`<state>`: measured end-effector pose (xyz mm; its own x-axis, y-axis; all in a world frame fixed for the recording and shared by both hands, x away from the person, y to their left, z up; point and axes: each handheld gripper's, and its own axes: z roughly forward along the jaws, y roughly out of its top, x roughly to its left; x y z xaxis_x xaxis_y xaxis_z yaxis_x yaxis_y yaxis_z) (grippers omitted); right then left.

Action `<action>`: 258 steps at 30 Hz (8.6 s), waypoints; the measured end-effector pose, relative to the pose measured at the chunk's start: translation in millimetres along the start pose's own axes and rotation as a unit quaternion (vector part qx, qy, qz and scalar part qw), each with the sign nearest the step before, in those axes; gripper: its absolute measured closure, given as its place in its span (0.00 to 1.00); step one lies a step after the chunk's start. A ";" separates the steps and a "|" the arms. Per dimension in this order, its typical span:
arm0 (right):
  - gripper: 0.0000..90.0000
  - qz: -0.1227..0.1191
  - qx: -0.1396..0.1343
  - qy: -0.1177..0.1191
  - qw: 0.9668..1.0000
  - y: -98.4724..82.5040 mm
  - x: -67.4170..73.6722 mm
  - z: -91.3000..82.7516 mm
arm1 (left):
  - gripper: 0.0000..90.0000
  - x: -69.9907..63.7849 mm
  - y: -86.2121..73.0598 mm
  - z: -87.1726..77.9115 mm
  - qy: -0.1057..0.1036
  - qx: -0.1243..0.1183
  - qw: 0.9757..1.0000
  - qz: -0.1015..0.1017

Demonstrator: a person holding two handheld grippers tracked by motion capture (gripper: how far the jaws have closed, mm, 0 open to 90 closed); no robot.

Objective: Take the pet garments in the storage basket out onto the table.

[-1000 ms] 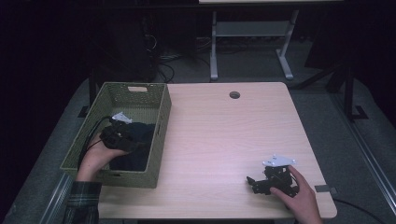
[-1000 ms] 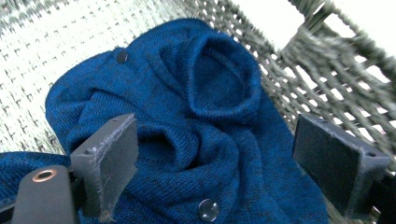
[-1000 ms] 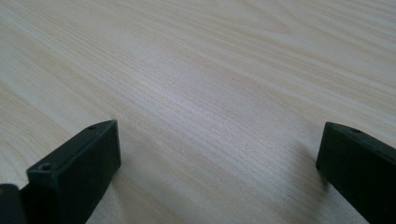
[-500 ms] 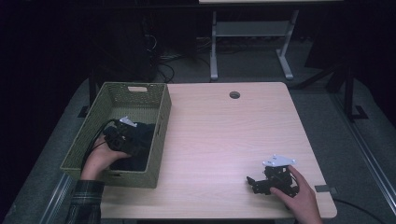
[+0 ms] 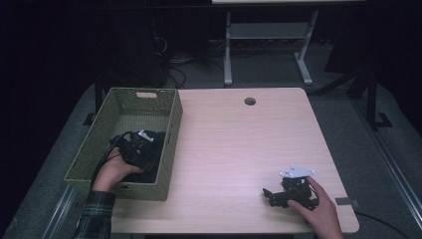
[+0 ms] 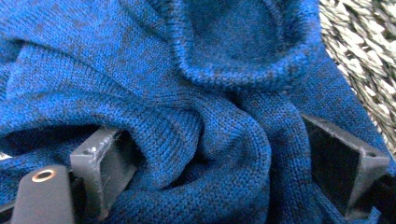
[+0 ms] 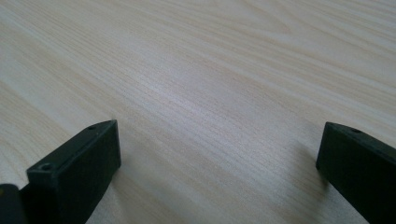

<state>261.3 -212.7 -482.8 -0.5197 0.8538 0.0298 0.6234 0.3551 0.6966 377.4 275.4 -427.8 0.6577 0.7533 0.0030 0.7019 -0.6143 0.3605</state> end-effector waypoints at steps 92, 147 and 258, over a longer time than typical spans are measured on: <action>0.00 -0.002 -0.001 0.002 1.000 0.4 -0.6 0.4 | 0.76 -18.8 15.9 -144.1 -0.108 -0.445 0.888 -0.052; 0.00 -0.002 -0.001 0.002 1.000 0.5 -0.6 0.3 | 0.76 -134.5 138.0 -66.5 -0.206 -0.391 0.895 0.058; 0.00 -0.002 0.002 0.004 1.000 0.3 -0.2 0.1 | 0.15 -168.2 65.6 25.2 -0.101 -0.246 0.961 0.073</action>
<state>261.6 -212.7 -482.7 -0.5262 0.8497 0.0331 0.6238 0.3593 0.6941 319.7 102.5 -428.1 0.8140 0.5757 -0.0767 0.4168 -0.4871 0.7675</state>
